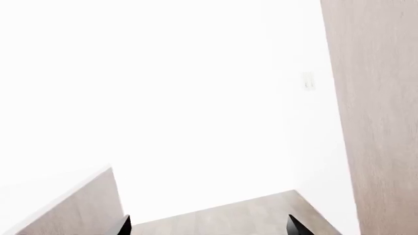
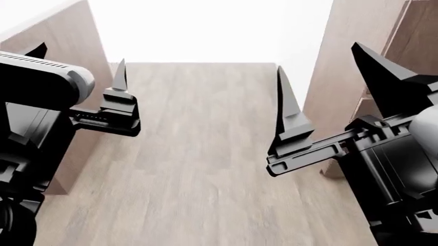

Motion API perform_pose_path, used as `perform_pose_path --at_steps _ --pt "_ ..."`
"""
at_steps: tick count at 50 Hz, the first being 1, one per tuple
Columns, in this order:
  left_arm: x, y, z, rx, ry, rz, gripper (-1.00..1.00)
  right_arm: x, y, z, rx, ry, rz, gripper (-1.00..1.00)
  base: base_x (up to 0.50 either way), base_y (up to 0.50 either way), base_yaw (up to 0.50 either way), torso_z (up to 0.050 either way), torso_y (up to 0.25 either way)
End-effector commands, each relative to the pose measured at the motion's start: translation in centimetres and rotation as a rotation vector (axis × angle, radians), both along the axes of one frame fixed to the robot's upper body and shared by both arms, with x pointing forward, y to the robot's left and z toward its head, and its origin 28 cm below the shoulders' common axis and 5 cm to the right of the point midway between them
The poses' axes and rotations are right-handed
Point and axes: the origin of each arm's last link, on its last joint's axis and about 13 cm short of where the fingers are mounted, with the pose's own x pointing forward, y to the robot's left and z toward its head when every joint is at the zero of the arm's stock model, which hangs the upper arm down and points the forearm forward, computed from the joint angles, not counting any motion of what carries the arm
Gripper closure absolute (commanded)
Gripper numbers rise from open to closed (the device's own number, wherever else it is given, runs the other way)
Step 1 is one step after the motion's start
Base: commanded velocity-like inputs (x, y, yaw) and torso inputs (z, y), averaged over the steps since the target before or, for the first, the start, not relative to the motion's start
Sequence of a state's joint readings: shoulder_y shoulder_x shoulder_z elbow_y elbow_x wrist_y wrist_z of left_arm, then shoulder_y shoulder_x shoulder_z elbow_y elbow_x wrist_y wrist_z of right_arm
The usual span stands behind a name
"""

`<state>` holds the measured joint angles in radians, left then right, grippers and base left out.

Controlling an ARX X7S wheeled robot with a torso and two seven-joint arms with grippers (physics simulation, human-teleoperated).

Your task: Move the drinks to the dining counter.

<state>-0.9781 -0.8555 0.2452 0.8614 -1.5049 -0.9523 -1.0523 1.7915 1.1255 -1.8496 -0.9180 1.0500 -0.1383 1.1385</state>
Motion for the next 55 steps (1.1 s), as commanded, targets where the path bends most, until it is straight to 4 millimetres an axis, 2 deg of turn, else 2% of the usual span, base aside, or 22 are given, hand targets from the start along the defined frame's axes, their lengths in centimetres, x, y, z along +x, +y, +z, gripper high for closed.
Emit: perform_pose_path --at_steps 1,12,55 --pt "0.05 -0.02 0.01 0.002 0.000 -0.001 -1.00 -0.08 -0.05 -0.03 0.004 0.000 -0.002 -1.00 -0.31 -0.50 0.00 0.000 0.000" --pt "-0.06 0.03 0.12 0.003 -0.005 0.000 -1.00 0.11 0.08 0.16 -0.001 -0.005 0.011 -1.00 -0.19 -0.50 0.00 0.000 0.000" --pt "-0.08 0.02 0.08 0.001 -0.005 0.000 -1.00 -0.01 0.09 0.06 -0.010 -0.002 0.001 -1.00 0.00 -0.50 0.00 0.000 0.000"
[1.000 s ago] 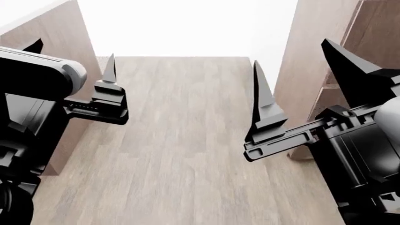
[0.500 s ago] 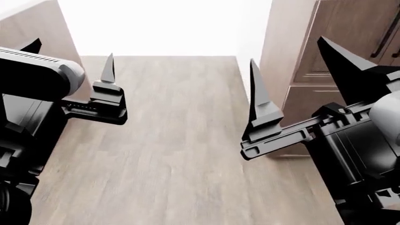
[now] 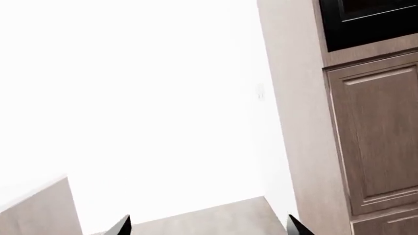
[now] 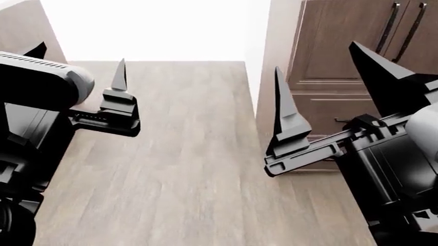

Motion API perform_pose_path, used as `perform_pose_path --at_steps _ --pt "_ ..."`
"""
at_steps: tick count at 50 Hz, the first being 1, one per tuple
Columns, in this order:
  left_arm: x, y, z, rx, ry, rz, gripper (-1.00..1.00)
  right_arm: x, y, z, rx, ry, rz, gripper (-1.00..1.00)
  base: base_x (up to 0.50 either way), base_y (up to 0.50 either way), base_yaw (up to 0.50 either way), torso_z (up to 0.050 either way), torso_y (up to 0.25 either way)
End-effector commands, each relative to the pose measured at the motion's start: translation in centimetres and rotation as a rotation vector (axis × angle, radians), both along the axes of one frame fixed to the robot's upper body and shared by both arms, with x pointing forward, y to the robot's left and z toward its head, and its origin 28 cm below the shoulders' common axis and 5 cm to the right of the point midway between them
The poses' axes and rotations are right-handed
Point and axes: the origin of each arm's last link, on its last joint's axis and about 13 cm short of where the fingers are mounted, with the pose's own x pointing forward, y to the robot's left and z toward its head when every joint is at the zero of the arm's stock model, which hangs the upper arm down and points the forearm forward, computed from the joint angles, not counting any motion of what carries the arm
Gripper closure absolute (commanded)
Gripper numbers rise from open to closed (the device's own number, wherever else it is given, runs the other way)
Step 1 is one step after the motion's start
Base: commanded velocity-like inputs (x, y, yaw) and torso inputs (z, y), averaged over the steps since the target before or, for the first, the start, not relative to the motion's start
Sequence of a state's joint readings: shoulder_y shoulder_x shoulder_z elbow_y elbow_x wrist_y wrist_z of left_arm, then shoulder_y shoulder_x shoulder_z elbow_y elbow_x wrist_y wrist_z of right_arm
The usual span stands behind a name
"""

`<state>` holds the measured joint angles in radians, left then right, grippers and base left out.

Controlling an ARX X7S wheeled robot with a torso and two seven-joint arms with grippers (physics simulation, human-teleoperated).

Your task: Move the drinks to the dining counter.

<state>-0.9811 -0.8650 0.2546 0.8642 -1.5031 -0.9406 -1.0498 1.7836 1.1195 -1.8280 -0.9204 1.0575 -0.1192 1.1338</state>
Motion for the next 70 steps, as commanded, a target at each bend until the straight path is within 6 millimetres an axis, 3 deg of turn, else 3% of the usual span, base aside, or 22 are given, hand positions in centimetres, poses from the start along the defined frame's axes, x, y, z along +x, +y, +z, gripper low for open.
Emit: perform_pose_path --at_steps 1,16,26,35,53,70 --pt "-0.1 0.0 0.1 -0.001 -0.002 0.001 -1.00 0.0 0.0 0.0 -0.001 -0.001 -0.001 -1.00 0.00 -0.50 0.00 0.000 0.000" --pt "-2.7 -0.1 0.9 0.019 0.007 0.012 -1.00 -2.5 0.1 0.2 0.018 -0.014 0.017 -1.00 0.00 -0.50 0.00 0.000 0.000" --pt "-3.3 0.5 1.4 -0.040 0.020 0.008 -1.00 -2.6 -1.1 -0.5 0.015 0.026 -0.080 -1.00 0.00 -0.50 0.00 0.000 0.000" --pt "-5.4 0.6 1.9 -0.025 0.022 -0.022 -1.00 -3.7 -1.3 -0.1 0.028 0.007 -0.110 -1.00 0.00 -0.50 0.00 0.000 0.000" --pt "-8.1 1.9 2.2 -0.041 -0.023 0.027 -1.00 -3.5 -1.1 0.0 0.018 -0.026 -0.126 -1.00 0.00 -0.50 0.00 0.000 0.000" --pt "-8.5 2.3 2.0 -0.047 -0.027 0.038 -1.00 -3.5 -1.3 0.0 0.012 -0.033 -0.134 -1.00 0.00 -0.50 0.00 0.000 0.000"
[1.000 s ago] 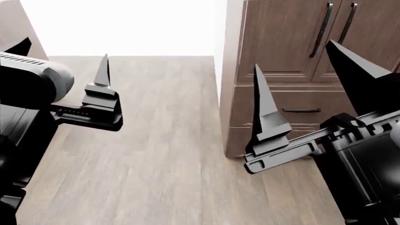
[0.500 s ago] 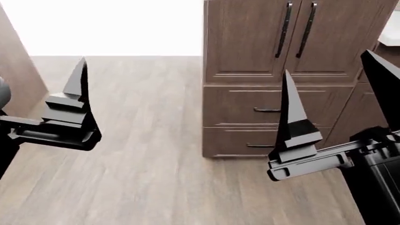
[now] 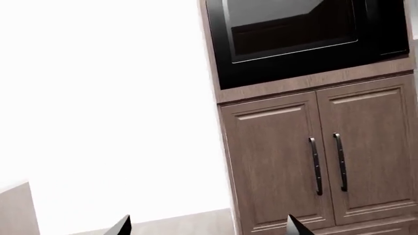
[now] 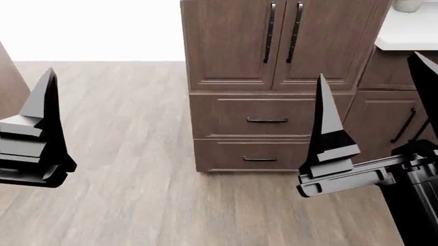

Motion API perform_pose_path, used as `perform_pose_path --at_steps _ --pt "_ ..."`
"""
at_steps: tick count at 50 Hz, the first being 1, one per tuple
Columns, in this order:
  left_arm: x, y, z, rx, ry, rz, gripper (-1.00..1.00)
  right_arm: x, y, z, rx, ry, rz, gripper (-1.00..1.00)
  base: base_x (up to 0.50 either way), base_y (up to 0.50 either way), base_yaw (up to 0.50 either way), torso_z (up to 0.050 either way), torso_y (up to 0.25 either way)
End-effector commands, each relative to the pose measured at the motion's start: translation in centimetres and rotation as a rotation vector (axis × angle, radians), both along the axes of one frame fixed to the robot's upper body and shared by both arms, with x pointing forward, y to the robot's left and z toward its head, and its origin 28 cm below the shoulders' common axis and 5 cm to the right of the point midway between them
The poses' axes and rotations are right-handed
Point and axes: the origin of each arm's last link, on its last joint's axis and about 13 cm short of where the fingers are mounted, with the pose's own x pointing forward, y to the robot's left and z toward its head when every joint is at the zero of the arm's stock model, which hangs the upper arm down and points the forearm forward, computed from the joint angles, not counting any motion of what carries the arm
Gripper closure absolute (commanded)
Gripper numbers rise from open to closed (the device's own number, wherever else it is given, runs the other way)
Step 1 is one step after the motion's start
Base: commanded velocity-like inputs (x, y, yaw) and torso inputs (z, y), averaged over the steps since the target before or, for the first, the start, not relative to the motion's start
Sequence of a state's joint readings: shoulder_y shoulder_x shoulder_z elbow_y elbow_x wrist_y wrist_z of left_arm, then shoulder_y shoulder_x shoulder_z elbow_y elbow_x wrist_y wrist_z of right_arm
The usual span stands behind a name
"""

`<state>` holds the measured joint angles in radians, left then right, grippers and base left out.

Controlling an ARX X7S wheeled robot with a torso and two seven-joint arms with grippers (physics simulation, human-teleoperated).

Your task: Move the drinks to the dining counter.

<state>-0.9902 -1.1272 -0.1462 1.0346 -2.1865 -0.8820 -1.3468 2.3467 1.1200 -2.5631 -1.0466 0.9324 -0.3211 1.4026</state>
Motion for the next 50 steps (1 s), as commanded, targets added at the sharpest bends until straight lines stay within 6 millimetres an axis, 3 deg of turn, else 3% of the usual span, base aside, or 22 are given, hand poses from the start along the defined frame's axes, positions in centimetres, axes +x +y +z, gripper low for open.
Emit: perform_pose_path --at_steps 1,24,28,50 --pt "-0.43 0.24 -0.13 -0.002 -0.006 0.007 -1.00 -0.04 -0.16 -0.08 0.000 -0.008 -0.008 -1.00 0.06 -0.50 0.00 0.000 0.000" --pt "-0.26 0.23 -0.45 0.003 0.006 0.008 -1.00 -0.15 -0.28 0.10 0.068 0.071 -0.052 -1.00 0.08 -0.49 0.00 0.000 0.000" --pt "-0.27 0.25 -0.47 0.003 0.006 0.009 -1.00 -0.09 -0.02 -0.32 -0.010 0.002 -0.014 -1.00 0.05 -0.50 0.00 0.000 0.000" --pt "-0.37 0.21 -0.38 0.005 0.002 0.006 -1.00 -0.09 0.03 0.07 0.016 0.022 0.000 -1.00 0.36 -0.49 0.00 0.000 0.000"
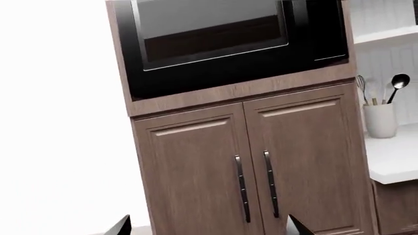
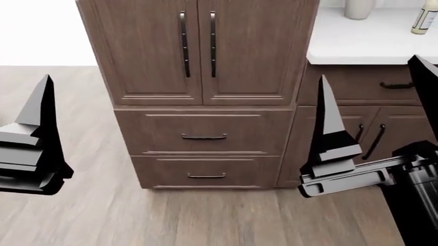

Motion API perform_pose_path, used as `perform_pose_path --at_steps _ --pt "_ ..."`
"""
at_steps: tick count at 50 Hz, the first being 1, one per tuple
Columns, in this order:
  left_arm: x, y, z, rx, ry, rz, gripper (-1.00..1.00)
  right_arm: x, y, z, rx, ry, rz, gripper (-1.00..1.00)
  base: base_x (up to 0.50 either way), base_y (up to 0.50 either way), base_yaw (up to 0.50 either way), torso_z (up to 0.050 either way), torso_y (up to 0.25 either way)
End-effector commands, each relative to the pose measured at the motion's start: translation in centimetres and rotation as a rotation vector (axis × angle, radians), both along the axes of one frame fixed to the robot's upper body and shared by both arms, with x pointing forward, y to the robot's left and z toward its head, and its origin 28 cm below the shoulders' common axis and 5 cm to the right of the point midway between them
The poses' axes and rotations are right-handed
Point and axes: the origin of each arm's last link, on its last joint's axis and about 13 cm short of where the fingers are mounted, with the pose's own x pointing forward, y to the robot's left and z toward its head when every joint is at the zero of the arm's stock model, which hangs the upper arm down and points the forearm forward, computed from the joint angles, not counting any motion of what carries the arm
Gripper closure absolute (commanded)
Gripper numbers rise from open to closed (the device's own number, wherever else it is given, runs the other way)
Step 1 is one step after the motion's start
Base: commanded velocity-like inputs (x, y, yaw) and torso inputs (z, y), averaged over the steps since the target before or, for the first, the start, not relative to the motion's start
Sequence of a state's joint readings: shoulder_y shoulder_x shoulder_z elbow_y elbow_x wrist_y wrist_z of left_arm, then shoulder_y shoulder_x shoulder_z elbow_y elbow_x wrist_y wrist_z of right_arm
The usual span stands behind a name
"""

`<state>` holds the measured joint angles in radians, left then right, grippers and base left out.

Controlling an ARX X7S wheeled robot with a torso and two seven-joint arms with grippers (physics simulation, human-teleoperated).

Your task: Move the drinks to the dining counter.

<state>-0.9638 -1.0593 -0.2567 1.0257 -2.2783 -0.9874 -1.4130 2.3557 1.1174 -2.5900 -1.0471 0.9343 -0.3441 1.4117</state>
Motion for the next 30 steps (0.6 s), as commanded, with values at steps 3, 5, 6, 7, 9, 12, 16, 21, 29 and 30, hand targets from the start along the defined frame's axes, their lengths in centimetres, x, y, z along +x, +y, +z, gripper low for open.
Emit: perform_pose_path --at_steps 3,5,6,7,9,12,16,21,29,30 --pt "-0.04 0.01 0.00 0.002 0.000 -0.001 -1.00 0.03 0.08 0.12 0.003 0.008 0.001 -1.00 0.35 -0.50 0.00 0.000 0.000" --pt "-0.03 0.01 -0.06 0.002 0.001 -0.001 -1.00 0.01 0.08 0.06 0.001 0.008 0.002 -1.00 0.33 -0.50 0.00 0.000 0.000" --pt "-0.01 0.00 -0.10 0.002 0.002 -0.002 -1.00 -0.01 0.07 0.04 0.003 0.009 0.001 -1.00 0.32 -0.50 0.00 0.000 0.000" --pt "0.03 0.00 -0.12 0.002 0.003 -0.001 -1.00 0.00 0.07 0.02 0.002 0.009 -0.001 -1.00 0.32 -0.50 0.00 0.000 0.010" --pt "-0.01 -0.01 -0.11 0.003 0.003 -0.002 -1.00 0.00 0.06 0.04 0.002 0.009 -0.001 -1.00 0.32 -0.50 0.00 0.000 0.000" --pt "-0.03 -0.02 -0.17 0.003 0.004 -0.003 -1.00 -0.01 0.10 0.01 0.001 0.010 0.001 -1.00 0.32 -0.50 0.00 0.000 0.000" --pt "0.08 -0.01 -0.30 0.002 0.009 -0.004 -1.00 -0.04 0.13 -0.05 0.000 0.013 0.002 -1.00 0.32 -0.50 0.00 0.000 0.000" --pt "0.16 -0.04 -0.34 0.001 0.010 -0.007 -1.00 -0.10 0.17 -0.16 -0.001 0.017 0.005 -1.00 0.32 -0.50 0.00 0.000 0.002" --pt "0.27 -0.02 -0.44 -0.001 0.013 -0.008 -1.00 -0.09 0.16 -0.17 -0.001 0.026 0.004 -1.00 0.32 -0.50 0.00 0.000 0.001" --pt "0.23 -0.01 -0.42 0.000 0.012 -0.008 -1.00 -0.08 0.15 -0.12 0.000 0.029 0.005 -1.00 0.32 -0.50 0.00 0.000 0.000"
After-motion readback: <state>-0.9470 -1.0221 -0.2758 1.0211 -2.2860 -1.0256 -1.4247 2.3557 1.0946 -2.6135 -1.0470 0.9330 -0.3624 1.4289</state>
